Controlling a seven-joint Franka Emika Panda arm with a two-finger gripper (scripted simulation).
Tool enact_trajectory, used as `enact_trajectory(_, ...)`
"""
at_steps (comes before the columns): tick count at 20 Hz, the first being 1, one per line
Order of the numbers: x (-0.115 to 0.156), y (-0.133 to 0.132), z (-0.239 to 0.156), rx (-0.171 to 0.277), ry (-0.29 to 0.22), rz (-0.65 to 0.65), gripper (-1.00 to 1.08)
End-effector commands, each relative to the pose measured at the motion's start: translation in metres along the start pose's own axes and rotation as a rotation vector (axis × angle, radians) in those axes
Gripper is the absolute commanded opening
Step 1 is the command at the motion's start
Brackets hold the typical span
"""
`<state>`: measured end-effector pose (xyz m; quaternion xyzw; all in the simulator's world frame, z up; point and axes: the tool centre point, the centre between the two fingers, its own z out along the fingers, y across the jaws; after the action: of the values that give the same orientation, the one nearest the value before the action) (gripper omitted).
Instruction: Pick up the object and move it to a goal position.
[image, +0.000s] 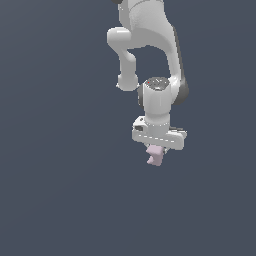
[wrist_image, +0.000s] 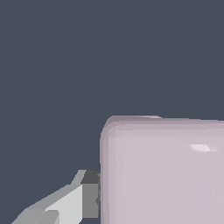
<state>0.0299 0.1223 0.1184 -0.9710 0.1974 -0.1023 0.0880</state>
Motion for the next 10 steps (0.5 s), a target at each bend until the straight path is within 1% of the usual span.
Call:
enact_trajectory(1, 0.015, -0.014, -0.011, 0.051, 0.035, -0.034, -1.0)
enact_trajectory(10, 0.057, -0.058, -0.055, 0.22, 0.146, -0.146, -1.0)
